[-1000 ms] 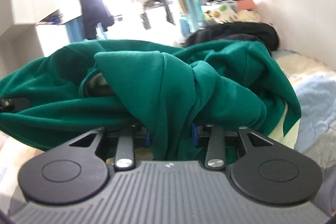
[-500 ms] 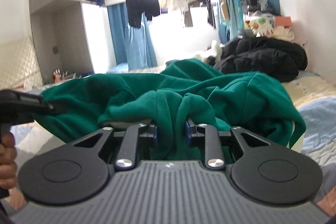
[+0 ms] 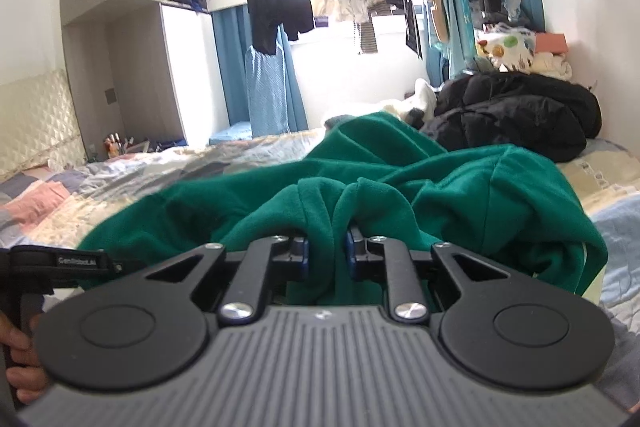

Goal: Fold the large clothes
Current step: 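Lift the hoodie with both grippers and pull it apart to spread it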

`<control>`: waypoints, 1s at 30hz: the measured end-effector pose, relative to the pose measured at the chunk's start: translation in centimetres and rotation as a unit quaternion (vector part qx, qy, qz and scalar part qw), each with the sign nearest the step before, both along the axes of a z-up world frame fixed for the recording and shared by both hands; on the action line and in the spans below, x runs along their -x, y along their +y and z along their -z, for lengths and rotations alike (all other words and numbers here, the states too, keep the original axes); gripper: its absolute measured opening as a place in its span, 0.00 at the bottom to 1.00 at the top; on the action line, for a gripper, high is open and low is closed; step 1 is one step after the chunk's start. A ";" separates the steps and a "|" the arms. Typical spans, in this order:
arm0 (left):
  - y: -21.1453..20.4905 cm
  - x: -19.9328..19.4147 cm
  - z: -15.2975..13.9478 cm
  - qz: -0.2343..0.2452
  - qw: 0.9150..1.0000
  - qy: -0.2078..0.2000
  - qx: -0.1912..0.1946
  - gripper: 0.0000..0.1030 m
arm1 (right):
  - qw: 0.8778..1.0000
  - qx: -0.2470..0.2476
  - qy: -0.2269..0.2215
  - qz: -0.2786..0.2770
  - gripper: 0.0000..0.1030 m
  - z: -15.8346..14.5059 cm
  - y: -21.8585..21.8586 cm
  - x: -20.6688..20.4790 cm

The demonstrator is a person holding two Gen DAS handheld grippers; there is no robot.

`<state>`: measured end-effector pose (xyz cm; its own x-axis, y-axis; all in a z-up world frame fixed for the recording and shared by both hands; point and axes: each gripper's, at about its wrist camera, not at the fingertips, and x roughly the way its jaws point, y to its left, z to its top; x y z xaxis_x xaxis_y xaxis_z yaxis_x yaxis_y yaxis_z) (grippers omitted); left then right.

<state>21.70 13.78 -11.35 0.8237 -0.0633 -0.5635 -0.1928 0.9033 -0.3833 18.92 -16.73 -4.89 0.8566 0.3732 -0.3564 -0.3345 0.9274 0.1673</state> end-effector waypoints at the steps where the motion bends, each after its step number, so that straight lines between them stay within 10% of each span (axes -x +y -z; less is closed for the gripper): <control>1: 0.0 0.3 -0.2 0.003 1.000 -0.001 0.003 0.46 | 1.000 -0.003 -0.005 -0.001 0.19 -0.3 -0.1 0.4; 8: -1.7 4.2 -2.0 0.022 1.000 -0.009 -0.016 0.66 | 0.997 -0.016 -0.069 -0.019 0.18 -3.1 0.0 3.8; 19: -8.5 10.2 -4.6 0.090 0.982 -0.065 -0.152 0.81 | 0.991 -0.076 -0.095 -0.059 0.18 -5.4 -1.6 5.5; 30: -15.6 4.4 -1.9 0.157 0.956 -0.092 -0.228 0.86 | 0.991 -0.120 -0.038 -0.054 0.19 -3.5 -3.3 2.8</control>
<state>17.28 -1.80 -9.41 0.8921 -0.1057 -0.4393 0.1482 0.9869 0.0633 16.12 -20.02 -1.38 0.8278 0.5304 -0.1830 -0.4499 0.8223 0.3485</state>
